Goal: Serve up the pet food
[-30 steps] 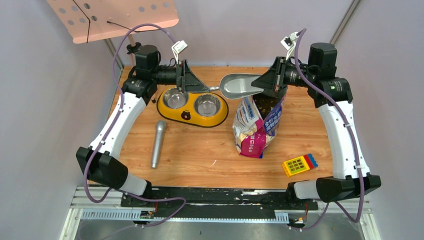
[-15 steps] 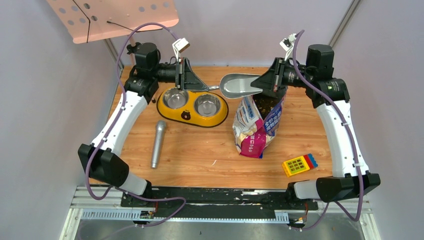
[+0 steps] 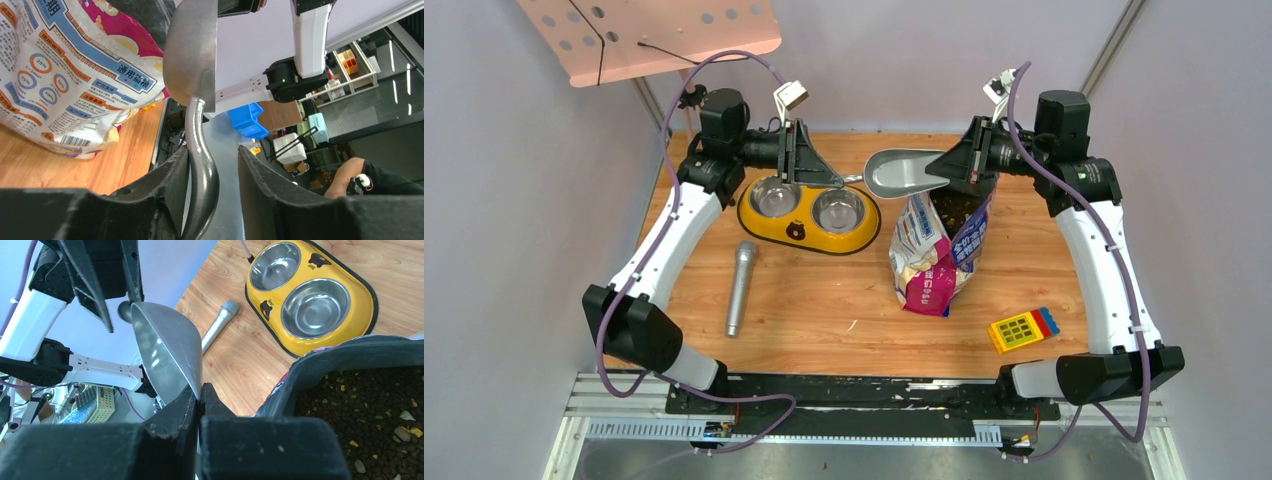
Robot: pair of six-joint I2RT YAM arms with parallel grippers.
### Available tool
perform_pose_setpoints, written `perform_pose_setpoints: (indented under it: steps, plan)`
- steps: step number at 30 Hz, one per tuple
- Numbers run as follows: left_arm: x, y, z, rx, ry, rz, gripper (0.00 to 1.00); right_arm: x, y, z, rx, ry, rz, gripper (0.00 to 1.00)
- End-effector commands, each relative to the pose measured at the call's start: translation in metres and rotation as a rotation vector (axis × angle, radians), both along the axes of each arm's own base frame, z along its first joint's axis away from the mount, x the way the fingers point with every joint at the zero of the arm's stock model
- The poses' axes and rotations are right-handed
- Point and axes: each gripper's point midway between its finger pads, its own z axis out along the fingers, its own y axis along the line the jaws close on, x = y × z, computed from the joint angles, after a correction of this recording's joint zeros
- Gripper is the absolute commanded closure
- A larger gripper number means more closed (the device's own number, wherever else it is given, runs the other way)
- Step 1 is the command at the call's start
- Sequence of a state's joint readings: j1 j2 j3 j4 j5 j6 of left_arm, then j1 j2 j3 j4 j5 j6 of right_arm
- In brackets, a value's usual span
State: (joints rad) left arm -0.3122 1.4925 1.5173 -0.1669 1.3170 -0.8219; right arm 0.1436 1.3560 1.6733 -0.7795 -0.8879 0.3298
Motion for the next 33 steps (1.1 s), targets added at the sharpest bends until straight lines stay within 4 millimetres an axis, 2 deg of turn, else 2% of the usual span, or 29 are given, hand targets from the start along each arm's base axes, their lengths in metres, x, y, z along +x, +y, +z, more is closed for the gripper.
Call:
perform_pose_setpoints:
  steps: [1, 2, 9, 10, 11, 14, 15, 17, 21, 24, 29, 33]
  plan:
    - [-0.011, -0.002, 0.003, -0.012, -0.042, -0.06, 0.6, 0.006, 0.001, 0.011, 0.017, -0.055, -0.013, 1.0]
    - [-0.012, -0.002, 0.002, -0.012, -0.047, -0.063, 0.67, 0.006, 0.001, 0.01, 0.018, -0.052, -0.013, 1.0]
    - [-0.017, -0.002, -0.005, -0.002, -0.073, -0.075, 0.94, 0.005, 0.003, 0.005, 0.02, -0.042, 0.005, 1.0]
    - [-0.018, -0.002, -0.006, -0.001, -0.087, -0.075, 0.99, 0.003, 0.003, 0.005, 0.018, -0.051, 0.018, 0.95]
    - [-0.018, -0.002, -0.007, 0.004, -0.083, -0.073, 1.0, -0.001, 0.003, 0.005, 0.014, -0.067, 0.037, 0.84]
    - [-0.019, 0.0, -0.013, 0.021, -0.139, -0.063, 1.0, -0.006, -0.004, 0.011, -0.022, -0.149, 0.045, 0.45]
    - [-0.022, 0.002, -0.016, 0.039, -0.12, -0.058, 1.0, -0.005, -0.009, 0.015, -0.032, -0.176, 0.028, 0.37]
    - [-0.022, 0.004, -0.022, 0.066, -0.185, -0.044, 1.0, 0.002, -0.02, 0.021, -0.059, -0.206, -0.029, 0.29]
    - [-0.03, 0.009, -0.023, 0.087, -0.219, -0.042, 1.0, 0.006, -0.028, 0.033, -0.131, -0.311, -0.02, 0.21]
    - [-0.038, 0.012, -0.017, 0.093, -0.236, -0.05, 1.0, 0.001, -0.025, 0.037, -0.205, -0.454, 0.084, 0.2]
    - [-0.049, 0.016, -0.02, 0.122, -0.251, -0.077, 1.0, -0.006, -0.005, 0.022, -0.432, -0.712, 0.244, 0.26]
    - [-0.057, 0.018, -0.017, 0.119, -0.244, -0.078, 1.0, -0.017, 0.013, 0.02, -0.494, -0.847, 0.338, 0.34]
